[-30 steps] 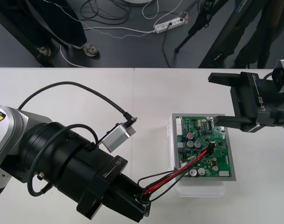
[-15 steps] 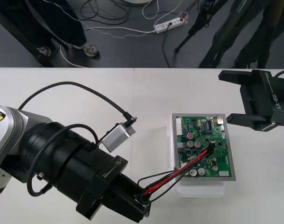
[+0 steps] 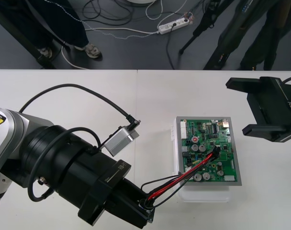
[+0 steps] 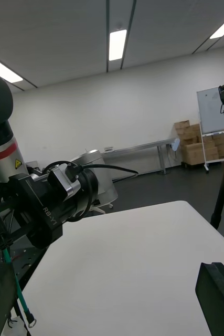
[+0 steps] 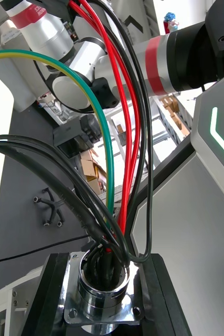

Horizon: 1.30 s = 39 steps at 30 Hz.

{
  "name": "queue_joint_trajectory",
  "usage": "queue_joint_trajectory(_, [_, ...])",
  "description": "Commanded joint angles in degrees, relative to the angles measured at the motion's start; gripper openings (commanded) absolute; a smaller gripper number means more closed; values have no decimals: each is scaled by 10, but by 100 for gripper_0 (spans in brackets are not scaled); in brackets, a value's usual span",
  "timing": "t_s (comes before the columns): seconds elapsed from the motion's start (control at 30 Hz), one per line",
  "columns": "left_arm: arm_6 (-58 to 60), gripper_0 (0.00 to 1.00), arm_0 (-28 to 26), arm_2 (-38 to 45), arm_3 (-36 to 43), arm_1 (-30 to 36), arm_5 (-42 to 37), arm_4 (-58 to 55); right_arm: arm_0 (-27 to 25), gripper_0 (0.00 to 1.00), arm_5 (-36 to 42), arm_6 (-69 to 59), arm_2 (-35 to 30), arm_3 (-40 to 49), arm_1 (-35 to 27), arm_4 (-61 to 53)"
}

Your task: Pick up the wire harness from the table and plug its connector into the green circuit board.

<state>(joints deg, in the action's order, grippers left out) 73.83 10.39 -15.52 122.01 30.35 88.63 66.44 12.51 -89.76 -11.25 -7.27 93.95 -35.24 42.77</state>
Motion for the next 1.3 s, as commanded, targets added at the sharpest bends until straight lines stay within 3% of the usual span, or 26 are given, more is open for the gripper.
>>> queue_joint_trajectory(0.03, [-40, 0, 19, -12, 5, -12, 14, -10, -7, 100, -2, 22, 12, 4, -22, -9])
queue_joint_trajectory(0.63, [-41, 0, 18, -10, 5, -11, 14, -10, -9, 100, -2, 36, 60, 3, -26, -36])
queue_joint_trajectory(0.87, [-41, 0, 18, -10, 5, -12, 14, -9, -8, 100, -2, 45, 132, 4, -54, -81])
queue_joint_trajectory(1.3, [-40, 0, 18, -10, 4, -12, 14, -10, -8, 100, -2, 74, 170, 36, -66, -95])
